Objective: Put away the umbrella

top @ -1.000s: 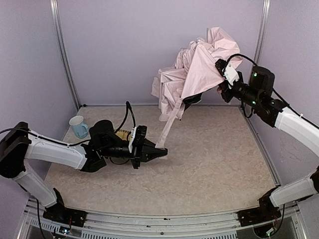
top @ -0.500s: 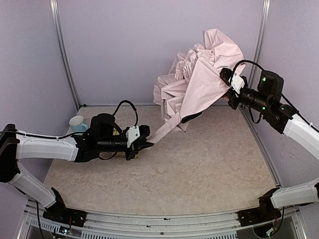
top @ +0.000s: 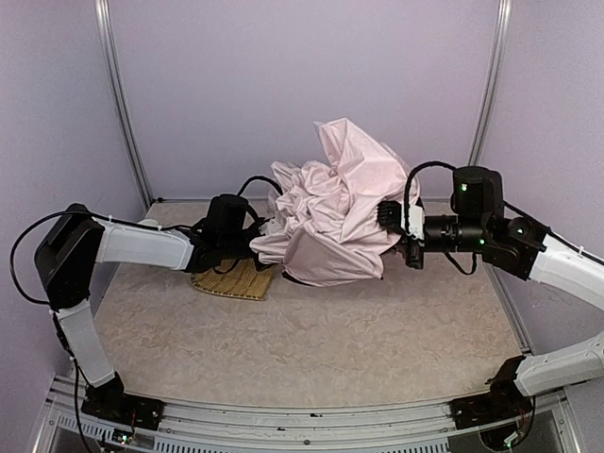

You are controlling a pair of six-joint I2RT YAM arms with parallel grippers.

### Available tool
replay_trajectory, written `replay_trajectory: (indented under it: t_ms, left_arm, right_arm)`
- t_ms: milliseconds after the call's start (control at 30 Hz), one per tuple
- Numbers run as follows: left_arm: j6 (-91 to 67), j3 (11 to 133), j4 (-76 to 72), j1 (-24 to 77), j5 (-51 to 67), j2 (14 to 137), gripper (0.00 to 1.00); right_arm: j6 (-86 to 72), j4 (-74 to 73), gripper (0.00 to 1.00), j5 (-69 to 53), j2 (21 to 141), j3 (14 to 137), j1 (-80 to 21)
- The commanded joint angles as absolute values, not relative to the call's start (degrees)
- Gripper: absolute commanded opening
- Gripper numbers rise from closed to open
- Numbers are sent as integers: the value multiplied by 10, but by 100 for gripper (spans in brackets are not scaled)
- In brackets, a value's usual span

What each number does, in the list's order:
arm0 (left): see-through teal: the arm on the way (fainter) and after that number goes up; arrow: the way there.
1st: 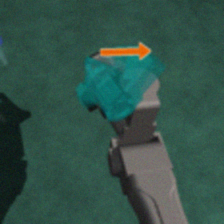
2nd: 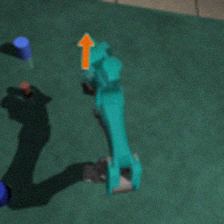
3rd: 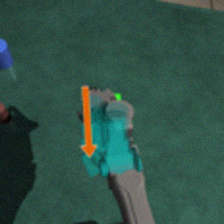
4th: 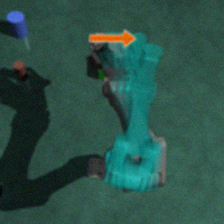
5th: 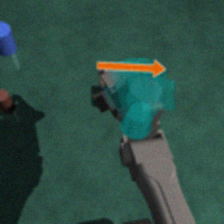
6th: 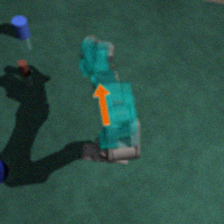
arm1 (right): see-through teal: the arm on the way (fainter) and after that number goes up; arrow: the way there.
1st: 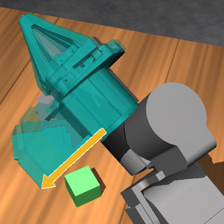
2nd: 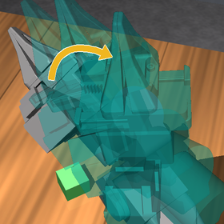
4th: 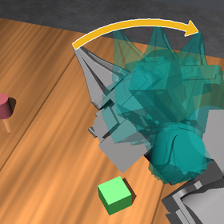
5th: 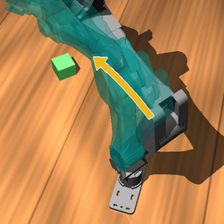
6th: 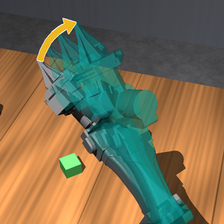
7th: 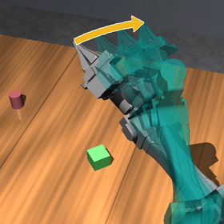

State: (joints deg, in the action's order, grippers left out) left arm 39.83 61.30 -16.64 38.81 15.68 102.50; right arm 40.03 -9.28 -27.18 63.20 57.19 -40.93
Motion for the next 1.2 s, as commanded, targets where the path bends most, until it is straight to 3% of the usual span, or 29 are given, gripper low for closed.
replay_trajectory:
  t_ms: [0,233,400,733,967,1000,1100,1167]
  left_arm:
    - [418,665,-216,377,144,1070,0]
    - [445,730,-235,386,198,1124,0]
    - [505,737,-241,429,182,1159,0]
    - [543,743,-300,464,120,1216,0]
    - [509,779,-334,451,1,1257,0]
    - [499,788,-337,448,-23,1262,8]
    - [459,811,-351,436,-103,1267,53]
    - [419,815,-369,422,-145,1255,76]
  right_arm:
    - [391,-123,0,-295,635,560,-478]
    - [412,-190,0,-103,666,493,-592]
    - [470,-154,0,33,665,431,-652]
    - [452,-186,0,-8,809,407,-693]
    - [395,-173,0,-69,872,400,-667]
    - [388,-172,0,-74,882,399,-658]
    - [376,-173,0,-81,902,398,-631]
    - [370,-180,0,-94,911,403,-618]
